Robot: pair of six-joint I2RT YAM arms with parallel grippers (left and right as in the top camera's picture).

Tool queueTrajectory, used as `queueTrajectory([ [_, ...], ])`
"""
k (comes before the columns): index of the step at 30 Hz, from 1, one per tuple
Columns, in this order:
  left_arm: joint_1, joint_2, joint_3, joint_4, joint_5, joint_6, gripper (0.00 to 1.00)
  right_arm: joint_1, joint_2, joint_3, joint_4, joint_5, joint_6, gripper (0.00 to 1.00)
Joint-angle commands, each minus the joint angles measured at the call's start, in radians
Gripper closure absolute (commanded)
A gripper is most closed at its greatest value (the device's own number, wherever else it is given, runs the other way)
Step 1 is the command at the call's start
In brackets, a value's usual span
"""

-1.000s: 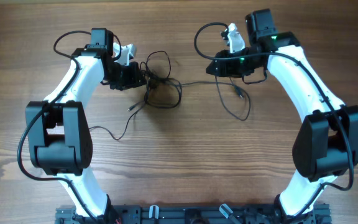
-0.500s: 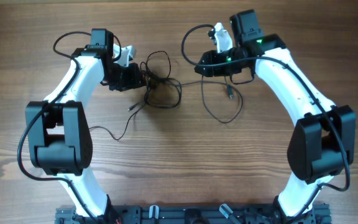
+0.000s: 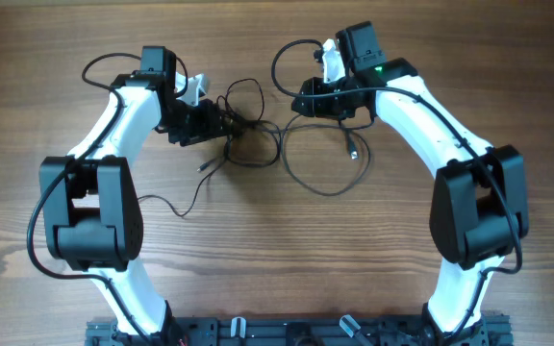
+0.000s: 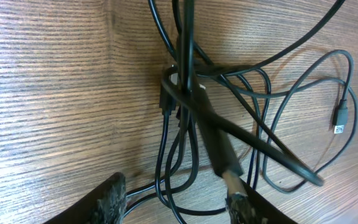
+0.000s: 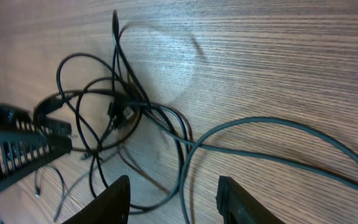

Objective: Untangle cables

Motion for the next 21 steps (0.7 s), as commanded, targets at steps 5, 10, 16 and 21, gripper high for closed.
queueTrajectory([
  [5, -0.003, -0.011, 0.001, 0.017, -0.001, -0.003, 0.83, 0.008, 0.029, -0.01, 0.001, 0.011, 0.248, 0.52],
  [10, -0.003, -0.011, 0.001, 0.016, -0.001, -0.003, 0.9, 0.008, 0.03, -0.01, 0.005, 0.015, 0.346, 0.51],
  [16, -0.003, -0.011, 0.001, 0.016, -0.001, -0.003, 0.71, 0.03, 0.044, -0.01, -0.011, 0.056, 0.496, 0.51],
  [21, -0.003, -0.011, 0.001, 0.018, -0.001, -0.003, 0.56, 0.082, 0.076, -0.01, -0.021, 0.126, 0.594, 0.48],
])
